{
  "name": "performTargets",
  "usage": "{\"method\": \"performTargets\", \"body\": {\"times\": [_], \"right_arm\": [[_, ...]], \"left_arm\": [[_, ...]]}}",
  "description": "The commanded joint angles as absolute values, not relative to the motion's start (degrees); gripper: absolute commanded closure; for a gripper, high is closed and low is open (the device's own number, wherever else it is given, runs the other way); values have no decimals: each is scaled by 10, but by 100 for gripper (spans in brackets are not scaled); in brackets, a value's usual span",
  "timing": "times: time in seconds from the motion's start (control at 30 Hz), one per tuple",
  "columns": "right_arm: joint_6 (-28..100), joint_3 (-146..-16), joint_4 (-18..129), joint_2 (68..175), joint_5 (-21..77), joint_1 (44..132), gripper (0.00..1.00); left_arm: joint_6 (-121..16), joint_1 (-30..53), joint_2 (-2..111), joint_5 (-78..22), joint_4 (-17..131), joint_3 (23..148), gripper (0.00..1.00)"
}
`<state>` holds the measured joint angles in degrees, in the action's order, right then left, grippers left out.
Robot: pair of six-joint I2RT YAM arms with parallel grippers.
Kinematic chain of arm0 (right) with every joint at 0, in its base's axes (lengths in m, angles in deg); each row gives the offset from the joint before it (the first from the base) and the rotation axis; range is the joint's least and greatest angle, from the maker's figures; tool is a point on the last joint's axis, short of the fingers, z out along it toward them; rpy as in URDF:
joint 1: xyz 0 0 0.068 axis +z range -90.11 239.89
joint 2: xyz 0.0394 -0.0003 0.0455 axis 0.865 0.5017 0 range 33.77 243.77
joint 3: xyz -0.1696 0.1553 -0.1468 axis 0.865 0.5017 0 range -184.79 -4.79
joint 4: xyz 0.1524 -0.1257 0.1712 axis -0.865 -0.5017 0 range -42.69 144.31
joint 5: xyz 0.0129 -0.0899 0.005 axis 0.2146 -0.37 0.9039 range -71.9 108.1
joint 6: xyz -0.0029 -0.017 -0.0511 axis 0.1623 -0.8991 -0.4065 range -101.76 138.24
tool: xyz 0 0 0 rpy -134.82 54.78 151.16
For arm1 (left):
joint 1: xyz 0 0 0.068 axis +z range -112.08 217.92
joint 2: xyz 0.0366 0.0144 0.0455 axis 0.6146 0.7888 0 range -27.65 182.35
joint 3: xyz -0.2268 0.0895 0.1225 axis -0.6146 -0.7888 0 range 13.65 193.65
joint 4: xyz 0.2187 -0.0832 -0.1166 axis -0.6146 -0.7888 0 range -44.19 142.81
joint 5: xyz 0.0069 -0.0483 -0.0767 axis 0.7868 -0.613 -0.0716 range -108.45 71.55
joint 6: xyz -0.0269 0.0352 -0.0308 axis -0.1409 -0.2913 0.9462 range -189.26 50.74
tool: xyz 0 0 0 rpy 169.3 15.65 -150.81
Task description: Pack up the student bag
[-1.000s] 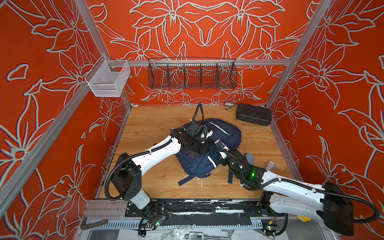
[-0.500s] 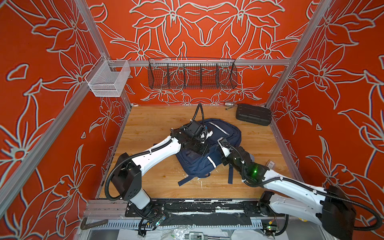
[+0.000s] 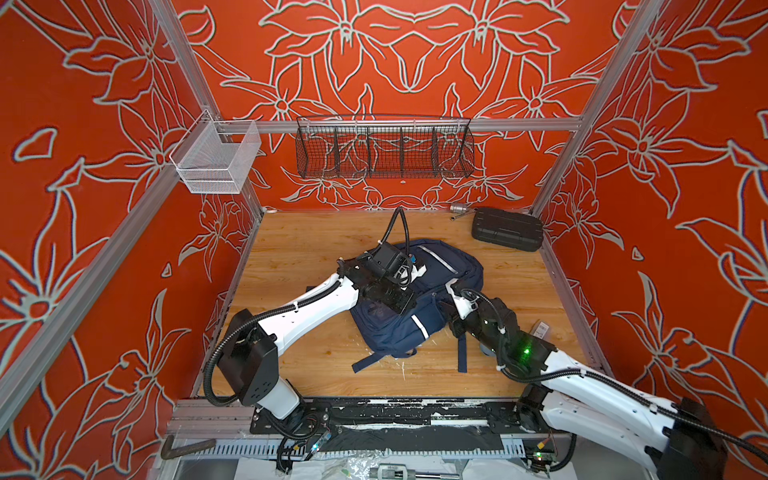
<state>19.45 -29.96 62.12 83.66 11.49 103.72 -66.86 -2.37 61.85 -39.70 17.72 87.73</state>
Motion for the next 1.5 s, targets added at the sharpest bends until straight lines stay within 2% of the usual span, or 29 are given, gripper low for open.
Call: {"method": "performTargets", "body": {"times": [0.0, 0.73, 1.1, 1.27, 1.47], "right_arm": [[222, -296, 643, 849, 175, 1033, 66], [219, -321, 681, 924, 285, 993, 74], [223, -333, 674, 940, 287, 992, 91], [229, -308, 681, 901, 255, 992, 100], [237, -296, 663, 873, 262, 984, 100]], "left_arm": [[-702, -26, 589, -448, 196, 882, 100], [-742, -22, 591, -457, 180, 888, 100], [-734, -20, 597, -451, 180, 890, 100], [-737, -7, 582, -447, 178, 879, 100], [-747, 5, 574, -432, 163, 873, 100]]}}
